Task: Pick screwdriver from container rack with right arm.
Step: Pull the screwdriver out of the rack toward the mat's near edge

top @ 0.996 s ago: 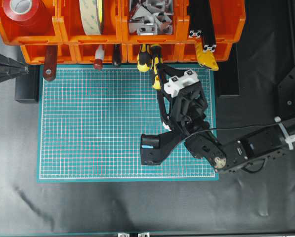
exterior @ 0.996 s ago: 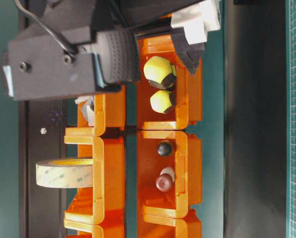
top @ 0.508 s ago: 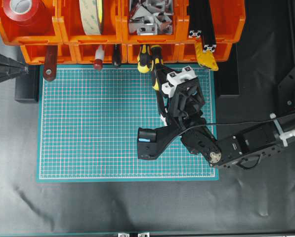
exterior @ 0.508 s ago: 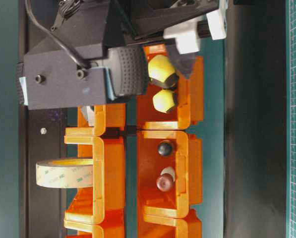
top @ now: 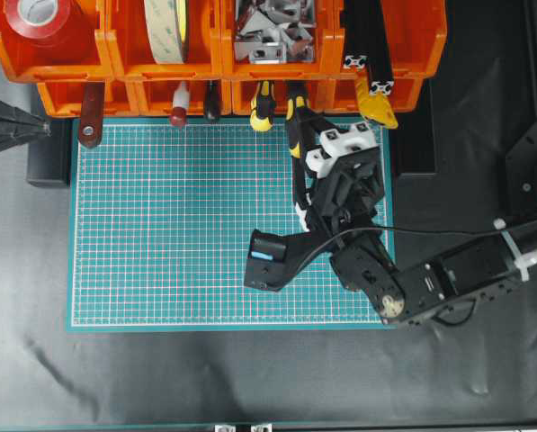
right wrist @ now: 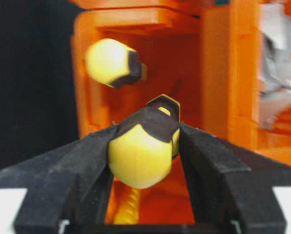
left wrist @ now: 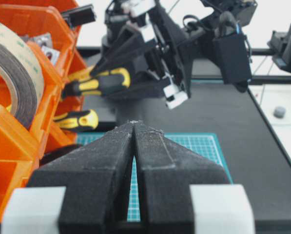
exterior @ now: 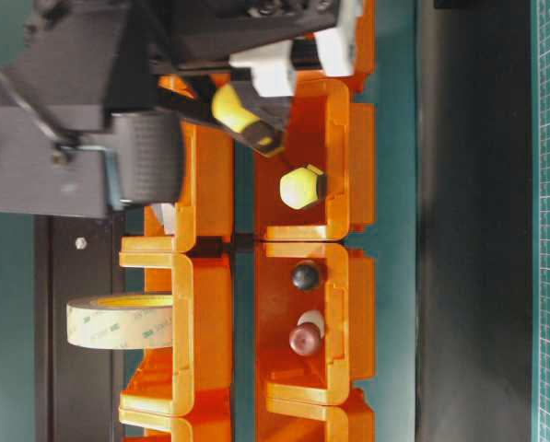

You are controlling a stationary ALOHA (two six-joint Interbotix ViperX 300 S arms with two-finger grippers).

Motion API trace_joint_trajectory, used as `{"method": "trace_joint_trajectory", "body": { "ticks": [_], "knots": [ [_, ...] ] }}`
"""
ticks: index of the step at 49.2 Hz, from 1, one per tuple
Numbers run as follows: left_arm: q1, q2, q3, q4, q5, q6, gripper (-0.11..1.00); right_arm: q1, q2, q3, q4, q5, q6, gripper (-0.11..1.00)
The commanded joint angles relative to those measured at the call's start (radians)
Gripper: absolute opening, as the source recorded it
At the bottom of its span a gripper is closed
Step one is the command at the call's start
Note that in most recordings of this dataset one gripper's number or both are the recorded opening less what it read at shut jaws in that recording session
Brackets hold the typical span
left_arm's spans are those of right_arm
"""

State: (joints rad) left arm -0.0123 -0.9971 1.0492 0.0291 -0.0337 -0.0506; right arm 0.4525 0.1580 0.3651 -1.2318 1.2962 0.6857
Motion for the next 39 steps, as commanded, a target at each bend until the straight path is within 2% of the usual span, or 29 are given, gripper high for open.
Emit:
{"method": "trace_joint_trajectory", "body": {
  "ticks": [1, 10, 17, 26, 31, 39],
  "knots": [
    [-0.003, 0.005, -0.014, 0.003, -0.005, -0.005, 0.01, 0.026, -0.026, -0.034, -0.011, 0.046, 0.002, 0.4],
    [-0.002, 0.005, -0.014, 0.003, -0.005, -0.005, 0.01, 0.084, -0.023, -0.037, 0.0, 0.095, 0.003, 0.4],
    [-0.002, 0.005, -0.014, 0.003, -0.005, -0.005, 0.01, 0.146, -0.017, -0.057, 0.026, 0.163, 0.003, 0.4],
    [-0.006, 0.005, -0.014, 0.003, -0.005, -0.005, 0.01, 0.23, -0.009, -0.1, 0.028, 0.181, -0.006, 0.4],
    [-0.023, -0.002, -0.015, 0.003, -0.005, -0.009, 0.01, 0.279, 0.005, -0.132, 0.029, 0.186, -0.029, 0.4],
    [-0.072, -0.029, -0.023, 0.003, 0.003, -0.052, 0.01, 0.356, 0.043, -0.202, 0.032, 0.186, -0.114, 0.4]
  ]
}}
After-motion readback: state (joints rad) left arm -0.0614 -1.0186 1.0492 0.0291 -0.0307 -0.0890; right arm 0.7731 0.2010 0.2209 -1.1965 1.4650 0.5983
